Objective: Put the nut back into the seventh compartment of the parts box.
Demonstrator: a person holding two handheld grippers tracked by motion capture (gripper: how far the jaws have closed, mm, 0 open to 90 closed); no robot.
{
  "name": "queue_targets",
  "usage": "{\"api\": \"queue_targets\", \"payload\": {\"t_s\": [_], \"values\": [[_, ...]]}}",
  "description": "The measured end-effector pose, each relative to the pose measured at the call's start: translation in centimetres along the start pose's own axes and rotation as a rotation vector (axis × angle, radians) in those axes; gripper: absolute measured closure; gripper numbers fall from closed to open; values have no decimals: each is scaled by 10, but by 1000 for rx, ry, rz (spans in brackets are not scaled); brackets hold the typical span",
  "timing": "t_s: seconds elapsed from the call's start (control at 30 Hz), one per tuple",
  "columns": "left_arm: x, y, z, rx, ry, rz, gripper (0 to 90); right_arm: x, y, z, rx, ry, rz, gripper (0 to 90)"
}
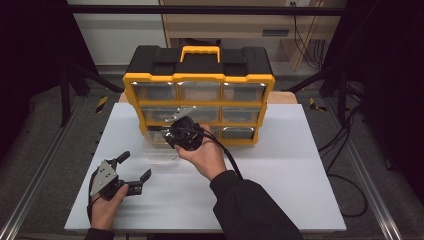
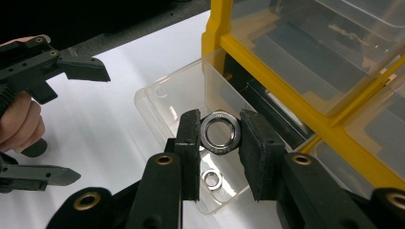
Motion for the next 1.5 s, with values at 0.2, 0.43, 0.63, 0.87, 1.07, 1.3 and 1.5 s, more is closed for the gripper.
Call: {"api": "queue_targets", "payload": {"t_s": [0.2, 0.43, 0.63, 0.87, 1.07, 1.3, 1.5], "values": [[0, 0, 0, 0, 1, -1, 23, -3, -1, -1, -4, 1, 6, 698], [0, 0, 0, 1, 0, -1, 23, -8, -3, -1, -2, 3, 20, 698], [0, 0, 0, -1, 0, 0, 24, -12, -5, -2, -14, 7, 27, 698], [0, 0, 0, -2, 0, 0, 23, -20, -8, -2, -20, 5, 49, 698], [0, 0, 0, 1, 2, -1, 23, -21, -9, -1, -35, 12, 49, 589], [0, 0, 0, -4, 0, 3, 23, -7, -5, 2, -31, 3, -1, 502], [0, -1, -1, -8, 1, 7, 23, 5, -11, 6, -25, -4, -31, 358]]}}
Point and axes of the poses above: each handheld gripper's, and its own axes: x roughly backward along the jaws, y roughly out of its top, z roughly to its left, the point moved 10 cm from there along -x, roughly forward along the jaws, and after that the axes turned 3 degrees about x, right-handed, at the moved point
